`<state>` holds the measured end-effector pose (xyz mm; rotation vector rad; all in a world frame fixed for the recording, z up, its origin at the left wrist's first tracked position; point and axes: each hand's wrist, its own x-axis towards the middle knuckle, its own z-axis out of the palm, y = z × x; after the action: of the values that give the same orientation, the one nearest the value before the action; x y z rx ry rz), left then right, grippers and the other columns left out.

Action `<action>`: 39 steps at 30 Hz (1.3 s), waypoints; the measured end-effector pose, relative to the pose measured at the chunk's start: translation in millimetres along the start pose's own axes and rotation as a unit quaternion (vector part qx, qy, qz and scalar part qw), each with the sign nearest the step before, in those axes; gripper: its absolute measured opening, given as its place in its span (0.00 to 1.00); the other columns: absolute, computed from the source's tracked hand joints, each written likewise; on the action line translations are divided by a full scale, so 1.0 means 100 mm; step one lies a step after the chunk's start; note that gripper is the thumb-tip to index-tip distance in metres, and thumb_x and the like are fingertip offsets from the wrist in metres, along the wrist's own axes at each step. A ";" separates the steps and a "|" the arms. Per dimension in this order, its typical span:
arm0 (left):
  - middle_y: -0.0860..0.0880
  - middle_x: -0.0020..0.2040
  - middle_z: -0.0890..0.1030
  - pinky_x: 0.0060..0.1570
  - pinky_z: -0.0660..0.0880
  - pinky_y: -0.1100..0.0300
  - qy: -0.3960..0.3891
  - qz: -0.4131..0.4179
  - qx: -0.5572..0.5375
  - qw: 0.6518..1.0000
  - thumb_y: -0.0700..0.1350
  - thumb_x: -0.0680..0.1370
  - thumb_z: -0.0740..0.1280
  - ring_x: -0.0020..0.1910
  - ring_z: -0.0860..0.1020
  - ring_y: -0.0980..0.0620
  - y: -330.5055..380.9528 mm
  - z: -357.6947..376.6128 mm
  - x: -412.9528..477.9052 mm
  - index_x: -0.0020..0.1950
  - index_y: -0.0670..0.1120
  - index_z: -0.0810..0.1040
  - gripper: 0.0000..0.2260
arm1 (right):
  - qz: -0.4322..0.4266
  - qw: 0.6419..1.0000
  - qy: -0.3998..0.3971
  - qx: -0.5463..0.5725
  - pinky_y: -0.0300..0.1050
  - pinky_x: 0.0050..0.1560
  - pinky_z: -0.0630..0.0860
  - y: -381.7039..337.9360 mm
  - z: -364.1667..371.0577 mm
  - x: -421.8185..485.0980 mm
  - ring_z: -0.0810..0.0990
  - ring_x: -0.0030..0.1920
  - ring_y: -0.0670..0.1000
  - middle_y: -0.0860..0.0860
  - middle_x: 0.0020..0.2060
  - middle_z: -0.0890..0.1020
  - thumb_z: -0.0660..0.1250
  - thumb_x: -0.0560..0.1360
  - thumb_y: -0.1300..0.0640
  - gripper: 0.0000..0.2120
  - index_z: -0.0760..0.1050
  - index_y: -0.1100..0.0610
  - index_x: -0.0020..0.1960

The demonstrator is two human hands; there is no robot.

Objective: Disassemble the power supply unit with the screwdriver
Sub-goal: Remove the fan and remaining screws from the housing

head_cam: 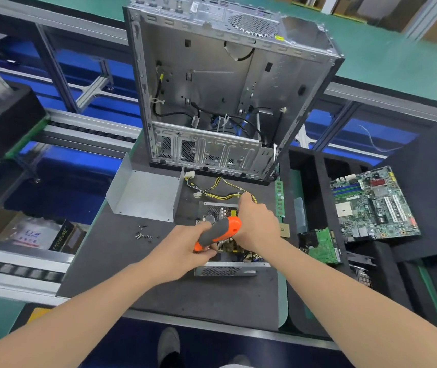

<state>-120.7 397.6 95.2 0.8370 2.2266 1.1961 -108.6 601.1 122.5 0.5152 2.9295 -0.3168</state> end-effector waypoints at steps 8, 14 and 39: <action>0.54 0.40 0.82 0.45 0.79 0.49 0.049 -0.008 0.028 0.998 0.44 0.81 0.71 0.38 0.79 0.54 0.07 0.11 0.01 0.51 0.50 0.76 0.05 | 0.009 0.998 -0.035 0.047 0.48 0.39 0.69 0.01 -0.03 -0.07 0.78 0.42 0.60 0.48 0.35 0.70 0.62 0.61 0.36 0.27 0.62 0.52 0.51; 0.58 0.41 0.77 0.39 0.73 0.56 0.035 0.023 0.112 0.993 0.46 0.82 0.69 0.40 0.75 0.56 0.11 0.15 -0.01 0.49 0.60 0.67 0.13 | 0.006 1.000 -0.017 0.010 0.50 0.42 0.71 0.03 0.06 -0.08 0.81 0.48 0.63 0.53 0.42 0.76 0.70 0.71 0.51 0.20 0.61 0.53 0.54; 0.54 0.46 0.82 0.48 0.79 0.50 0.003 0.053 0.121 0.991 0.45 0.82 0.70 0.46 0.80 0.52 0.28 -0.42 -0.18 0.50 0.51 0.73 0.07 | 0.062 0.996 -0.006 0.059 0.50 0.43 0.73 -0.01 0.03 -0.05 0.82 0.50 0.62 0.53 0.45 0.79 0.71 0.64 0.27 0.35 0.66 0.53 0.54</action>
<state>-127.2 373.6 142.5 1.0583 2.3918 0.9863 -104.2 597.9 120.9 0.7068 2.8638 -0.4755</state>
